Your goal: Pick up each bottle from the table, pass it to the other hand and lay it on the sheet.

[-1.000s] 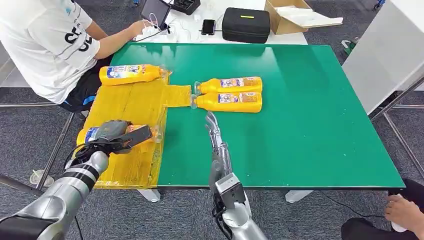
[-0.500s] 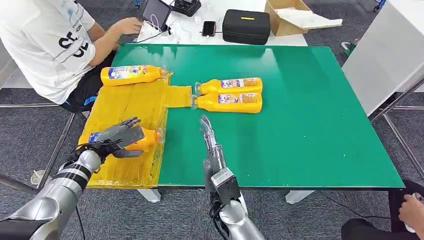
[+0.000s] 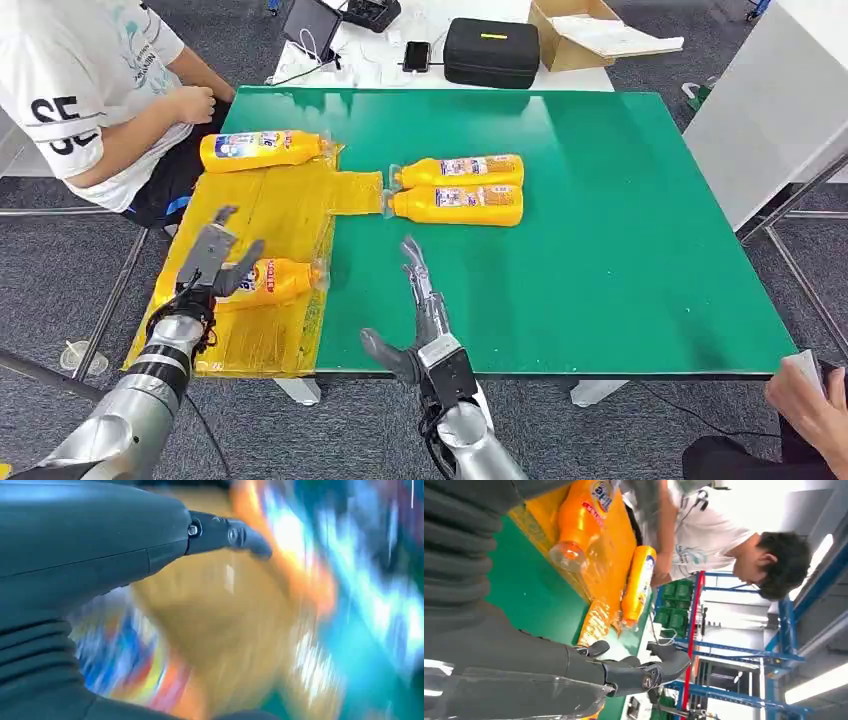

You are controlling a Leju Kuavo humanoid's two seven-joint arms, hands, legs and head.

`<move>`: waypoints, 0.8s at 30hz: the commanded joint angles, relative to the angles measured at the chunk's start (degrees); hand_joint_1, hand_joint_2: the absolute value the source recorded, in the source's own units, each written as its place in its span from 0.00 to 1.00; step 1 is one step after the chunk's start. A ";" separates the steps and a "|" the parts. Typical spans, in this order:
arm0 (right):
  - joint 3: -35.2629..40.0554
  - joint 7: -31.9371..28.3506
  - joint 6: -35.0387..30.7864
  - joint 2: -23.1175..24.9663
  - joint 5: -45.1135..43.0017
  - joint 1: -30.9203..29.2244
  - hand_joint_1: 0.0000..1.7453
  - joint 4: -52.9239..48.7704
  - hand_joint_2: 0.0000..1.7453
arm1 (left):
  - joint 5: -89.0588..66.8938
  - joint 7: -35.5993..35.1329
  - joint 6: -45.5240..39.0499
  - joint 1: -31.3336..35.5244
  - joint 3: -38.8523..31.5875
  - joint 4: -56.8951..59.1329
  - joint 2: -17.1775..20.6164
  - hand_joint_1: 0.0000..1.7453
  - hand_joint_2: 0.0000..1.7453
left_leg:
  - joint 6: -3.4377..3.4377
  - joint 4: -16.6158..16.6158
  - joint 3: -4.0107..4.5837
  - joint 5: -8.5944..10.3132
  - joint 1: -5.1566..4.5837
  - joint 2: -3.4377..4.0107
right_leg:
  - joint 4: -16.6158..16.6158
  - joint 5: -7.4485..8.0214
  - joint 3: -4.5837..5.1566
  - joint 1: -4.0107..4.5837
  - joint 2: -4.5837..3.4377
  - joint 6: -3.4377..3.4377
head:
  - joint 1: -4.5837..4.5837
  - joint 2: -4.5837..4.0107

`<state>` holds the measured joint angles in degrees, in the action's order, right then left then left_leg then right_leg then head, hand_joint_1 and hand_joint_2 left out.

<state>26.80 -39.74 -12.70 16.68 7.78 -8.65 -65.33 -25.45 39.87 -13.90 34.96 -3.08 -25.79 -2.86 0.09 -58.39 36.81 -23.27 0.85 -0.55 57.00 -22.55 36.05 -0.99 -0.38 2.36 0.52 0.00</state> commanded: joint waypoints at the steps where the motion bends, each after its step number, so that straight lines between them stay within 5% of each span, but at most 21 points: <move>1: -0.26 1.34 -1.77 0.55 1.38 -0.70 0.00 5.43 1.00 | 11.50 0.13 -23.15 -4.51 -1.55 -22.29 -3.05 0.00 0.00 | 0.01 0.01 -0.02 -0.04 0.04 0.02 | -0.04 -0.02 -0.03 0.06 0.02 -0.06 | 0.00 0.00; 6: -0.66 1.00 -3.05 0.21 1.57 -0.43 0.00 6.38 1.00 | 20.35 0.13 -23.68 -6.04 -2.79 -30.43 -4.39 0.00 0.00 | 0.03 -0.03 0.00 -0.08 0.07 -0.01 | -0.03 -0.08 -0.05 0.09 0.06 -0.08 | 0.00 0.02; 7: -1.52 0.45 -4.37 0.08 1.61 0.06 0.00 5.63 1.00 | 23.41 0.13 -19.31 -6.13 -4.53 -30.30 -5.49 0.00 1.00 | 0.03 -0.02 0.00 -0.08 0.08 -0.01 | -0.04 -0.07 -0.06 0.11 0.06 -0.09 | 0.00 0.00; 14: -6.53 -0.26 -9.44 -1.42 0.85 3.63 0.00 -3.38 1.00 | 30.55 0.13 -1.47 -9.28 -10.51 -28.13 -10.75 0.00 1.00 | 0.05 0.05 -0.11 -0.08 0.02 -0.06 | -0.11 -0.10 -0.19 0.04 0.11 -0.08 | 0.00 0.00; 21: -6.53 -0.26 -9.44 -1.42 0.85 3.63 0.00 -3.38 1.00 | 30.55 0.13 -1.47 -9.28 -10.51 -28.13 -10.75 0.00 1.00 | 0.02 0.01 -0.02 -0.09 -0.02 0.02 | -0.05 -0.07 -0.04 0.01 0.03 -0.08 | 0.02 0.00; 24: -10.02 -0.26 -15.88 -3.49 0.82 6.36 0.00 -10.60 1.00 | 32.92 0.13 6.02 -14.26 -8.71 -28.02 -13.03 0.00 1.00 | 0.02 0.04 -0.02 -0.08 -0.02 -0.06 | -0.06 -0.09 -0.05 0.01 0.12 -0.06 | 0.00 0.00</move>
<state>22.05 -40.02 -22.40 16.72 8.83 -4.88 -68.08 4.96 40.19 -15.30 24.85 -10.80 -54.71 -12.41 0.07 -58.40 36.97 -23.31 0.86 -0.54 56.98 -22.57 36.22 -0.98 -0.38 2.36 0.52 0.00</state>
